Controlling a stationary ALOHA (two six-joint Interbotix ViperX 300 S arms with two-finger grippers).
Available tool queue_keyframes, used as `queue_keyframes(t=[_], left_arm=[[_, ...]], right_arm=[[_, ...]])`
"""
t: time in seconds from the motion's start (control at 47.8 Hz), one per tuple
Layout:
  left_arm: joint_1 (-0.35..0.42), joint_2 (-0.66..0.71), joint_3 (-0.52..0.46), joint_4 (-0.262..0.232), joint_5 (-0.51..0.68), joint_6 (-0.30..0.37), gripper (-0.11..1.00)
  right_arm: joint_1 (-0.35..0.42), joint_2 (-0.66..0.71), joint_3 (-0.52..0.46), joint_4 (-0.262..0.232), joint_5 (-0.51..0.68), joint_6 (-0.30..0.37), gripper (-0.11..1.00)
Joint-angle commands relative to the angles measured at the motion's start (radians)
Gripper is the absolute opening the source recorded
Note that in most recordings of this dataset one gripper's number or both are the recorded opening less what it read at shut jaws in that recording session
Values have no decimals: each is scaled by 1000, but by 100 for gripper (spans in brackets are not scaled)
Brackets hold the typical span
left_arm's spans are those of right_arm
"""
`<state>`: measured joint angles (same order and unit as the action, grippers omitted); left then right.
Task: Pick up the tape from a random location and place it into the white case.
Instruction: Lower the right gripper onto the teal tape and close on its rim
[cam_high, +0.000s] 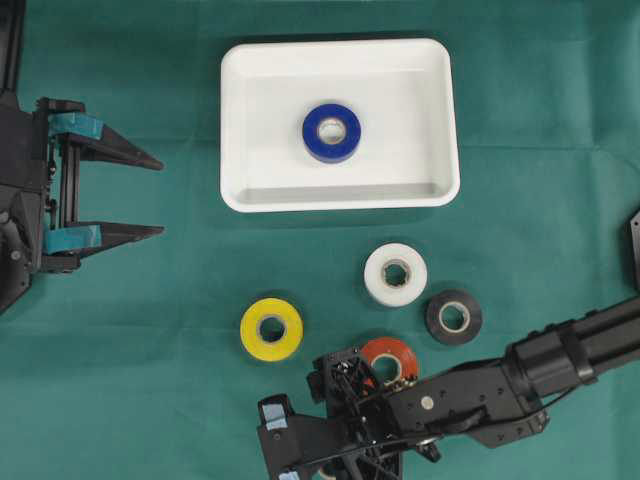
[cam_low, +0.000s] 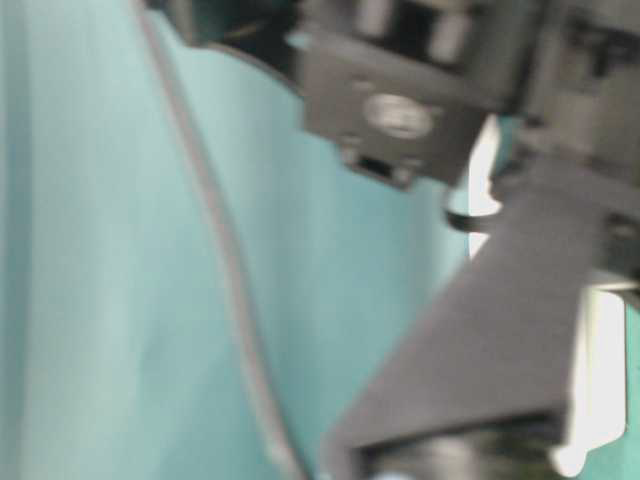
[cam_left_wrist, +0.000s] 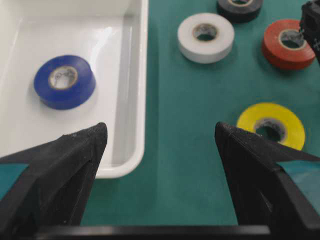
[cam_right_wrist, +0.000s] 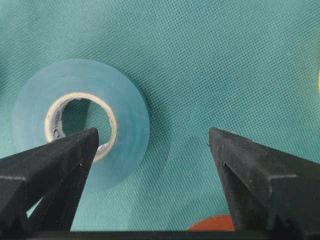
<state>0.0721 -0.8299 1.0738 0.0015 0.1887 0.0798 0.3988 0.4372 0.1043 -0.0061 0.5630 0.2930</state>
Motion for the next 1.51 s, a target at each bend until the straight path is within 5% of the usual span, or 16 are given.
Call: queue_keyframes(t=[0.0, 0.523, 0.732, 1.004, 1.484], left_arm=[[5, 3, -9, -3, -6, -2, 85], [5, 3, -6, -3, -9, -2, 85], [5, 3, -5, -3, -9, -2, 85], [5, 3, -6, -3, -9, -2, 85], [5, 5, -5, -3, -9, -2, 85]], right_arm=[[5, -5, -9, 0, -15, 5, 92], [3, 8, -12, -2, -17, 25, 89], [3, -11, -12, -2, -17, 25, 51], [3, -26, -12, -3, -18, 17, 29], [2, -29, -14, -2, -18, 17, 29]])
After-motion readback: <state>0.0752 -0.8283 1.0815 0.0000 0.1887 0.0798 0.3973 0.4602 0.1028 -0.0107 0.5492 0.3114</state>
